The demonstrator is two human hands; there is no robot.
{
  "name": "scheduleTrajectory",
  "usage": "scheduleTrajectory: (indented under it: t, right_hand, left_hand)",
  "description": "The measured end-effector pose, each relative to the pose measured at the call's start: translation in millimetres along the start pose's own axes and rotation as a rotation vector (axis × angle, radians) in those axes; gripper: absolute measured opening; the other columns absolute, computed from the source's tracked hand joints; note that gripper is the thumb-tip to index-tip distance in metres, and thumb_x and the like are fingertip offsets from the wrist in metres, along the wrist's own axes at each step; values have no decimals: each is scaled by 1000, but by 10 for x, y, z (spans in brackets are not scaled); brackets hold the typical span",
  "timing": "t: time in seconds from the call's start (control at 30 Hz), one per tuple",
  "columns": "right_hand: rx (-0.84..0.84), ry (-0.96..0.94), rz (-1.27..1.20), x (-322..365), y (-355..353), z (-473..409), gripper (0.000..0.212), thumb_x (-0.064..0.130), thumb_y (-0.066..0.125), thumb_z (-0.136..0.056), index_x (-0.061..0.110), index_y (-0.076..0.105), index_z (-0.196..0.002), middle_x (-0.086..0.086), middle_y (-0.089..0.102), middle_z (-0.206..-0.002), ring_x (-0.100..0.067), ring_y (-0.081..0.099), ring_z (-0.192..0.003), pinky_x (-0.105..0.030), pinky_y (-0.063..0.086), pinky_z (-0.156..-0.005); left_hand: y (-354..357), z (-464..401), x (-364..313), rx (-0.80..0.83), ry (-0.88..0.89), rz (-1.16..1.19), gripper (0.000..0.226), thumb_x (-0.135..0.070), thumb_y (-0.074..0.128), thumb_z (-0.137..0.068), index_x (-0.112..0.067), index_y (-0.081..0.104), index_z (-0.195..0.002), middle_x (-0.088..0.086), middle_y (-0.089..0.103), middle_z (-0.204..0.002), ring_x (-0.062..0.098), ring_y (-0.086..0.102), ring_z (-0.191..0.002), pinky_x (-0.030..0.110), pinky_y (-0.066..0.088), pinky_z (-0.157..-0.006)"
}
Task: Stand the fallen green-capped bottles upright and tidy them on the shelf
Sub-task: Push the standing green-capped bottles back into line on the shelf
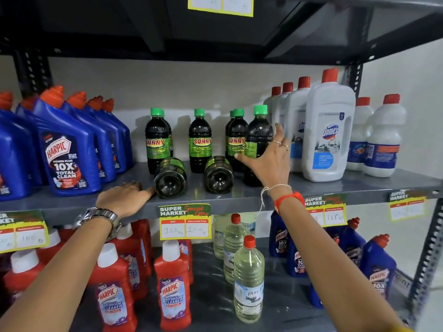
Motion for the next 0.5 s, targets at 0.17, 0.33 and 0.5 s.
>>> scheduleTrajectory:
  t: [0.17,0.33,0.5]
  right_hand:
    - [46,74,24,-41,33,46,106,40,84,-55,11,25,-138,-14,43,-133,-33,48,-121,-42,45,-94]
    - [252,206,-327,-140,-23,-90,86,14,83,-64,5,29,-130,-3,54,-110,-18,55,-98,-31,45,-95]
    - [472,362,-633,-275,-21,-187,74,-3,71,-75,3,25,-132,-12,59,-116,-26,60,-107,-37,45,-103]
  left_hand:
    - [-60,50,-83,-49,-96,148,59,-63,16,-81,-20,52,-99,11,58,-119,26,56,-98,36,44,-82]
    - [-69,67,-77,-46,-105,156,63,-65,14,-76,-21,52,-100,10,60,-114,25,57,-95,37,46,-84]
    - [-74,78,-83,-55,-111,167,69,-67,13,-72,-20,54,-102,9,59,-117,25,57,-96,37,46,-84]
Point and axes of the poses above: each hand's wrist, its own z-axis away from the middle knuckle, its own y-axis out of the palm, x = y × z, the point moved 1 cm from there along -z, towards the middle knuckle
